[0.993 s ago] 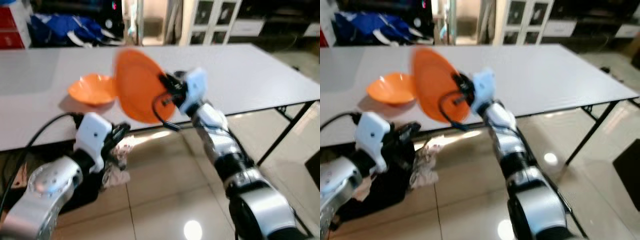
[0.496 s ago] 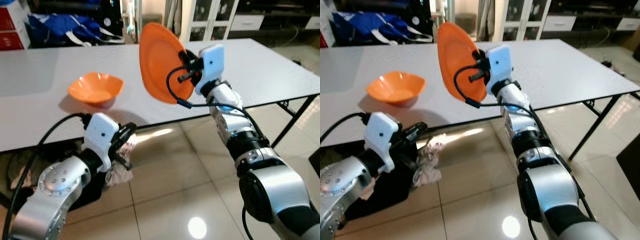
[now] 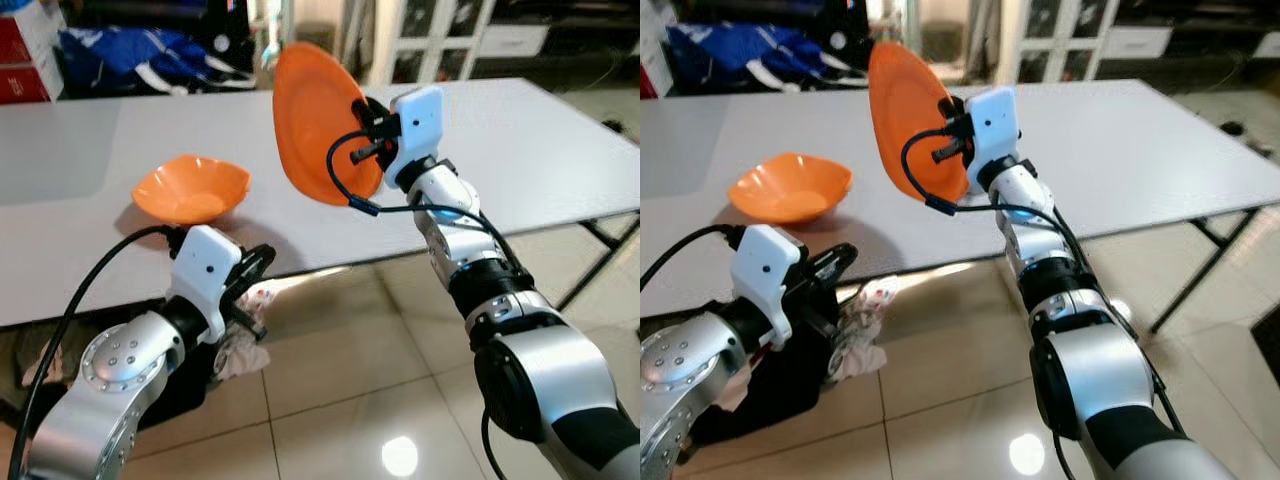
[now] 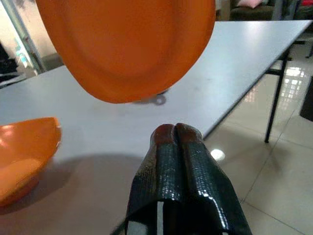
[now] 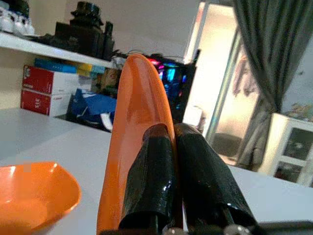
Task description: Setting the table
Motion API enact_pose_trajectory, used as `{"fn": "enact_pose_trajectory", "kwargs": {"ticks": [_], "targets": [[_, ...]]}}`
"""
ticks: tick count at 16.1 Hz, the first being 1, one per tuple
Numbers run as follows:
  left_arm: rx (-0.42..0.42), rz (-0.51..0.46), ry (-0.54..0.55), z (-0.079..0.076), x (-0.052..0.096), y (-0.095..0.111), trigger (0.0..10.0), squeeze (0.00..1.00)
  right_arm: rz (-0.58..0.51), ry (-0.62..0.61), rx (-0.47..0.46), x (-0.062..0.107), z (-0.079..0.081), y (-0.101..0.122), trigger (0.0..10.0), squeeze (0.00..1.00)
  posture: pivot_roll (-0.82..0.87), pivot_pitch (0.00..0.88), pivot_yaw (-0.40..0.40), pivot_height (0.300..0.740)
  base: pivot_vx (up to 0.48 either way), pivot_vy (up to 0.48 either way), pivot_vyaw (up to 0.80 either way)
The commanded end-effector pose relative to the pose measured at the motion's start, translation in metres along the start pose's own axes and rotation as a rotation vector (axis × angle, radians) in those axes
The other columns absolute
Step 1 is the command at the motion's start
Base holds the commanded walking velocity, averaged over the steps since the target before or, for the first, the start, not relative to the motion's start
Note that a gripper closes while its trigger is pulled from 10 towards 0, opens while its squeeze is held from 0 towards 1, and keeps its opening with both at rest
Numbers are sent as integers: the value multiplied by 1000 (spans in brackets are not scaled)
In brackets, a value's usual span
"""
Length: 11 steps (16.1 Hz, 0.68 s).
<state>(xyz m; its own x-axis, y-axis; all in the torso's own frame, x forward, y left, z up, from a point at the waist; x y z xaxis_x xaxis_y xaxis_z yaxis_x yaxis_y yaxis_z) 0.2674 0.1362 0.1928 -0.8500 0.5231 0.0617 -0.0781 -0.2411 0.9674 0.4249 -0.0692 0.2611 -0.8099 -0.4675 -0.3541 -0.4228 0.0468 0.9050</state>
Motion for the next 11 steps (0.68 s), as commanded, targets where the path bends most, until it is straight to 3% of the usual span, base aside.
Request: {"fn": "enact_pose_trajectory", "kwargs": {"ticks": [1, 4, 8, 11], "targets": [[0, -5, -8, -2, 0, 1, 10000, 20, -78, -8, 11, -8, -3, 21, 0, 0, 110, 0, -47, 736, 480, 0, 0], [3, -29, 4, -3, 0, 3, 10000, 0, -90, 0, 9, -9, -1, 24, 0, 0, 110, 0, -50, 736, 480, 0, 0], [13, -33, 32, 0, -1, 4, 10000, 0, -119, -9, -6, -11, -4, 31, 0, 0, 110, 0, -50, 736, 0, 0, 0], [19, -39, 25, -2, -2, 4, 10000, 0, -159, -31, -103, -17, -6, 43, 0, 0, 106, 0, -48, 736, 0, 0, 0]]}}
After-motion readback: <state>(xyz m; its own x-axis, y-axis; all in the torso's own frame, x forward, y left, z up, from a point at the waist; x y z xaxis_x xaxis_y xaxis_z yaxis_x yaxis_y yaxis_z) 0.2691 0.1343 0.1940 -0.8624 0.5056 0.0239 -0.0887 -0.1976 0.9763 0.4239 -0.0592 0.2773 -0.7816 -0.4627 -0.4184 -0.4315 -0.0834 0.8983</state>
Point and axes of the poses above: a point about 5 cm out from each wrist's last joint towards the gripper, its own x axis pointing back from the gripper into the wrist, its own y axis along the axis of the wrist's last joint, z = x × y, the point moved 3 cm from there along -x, pointing out of the wrist towards the gripper
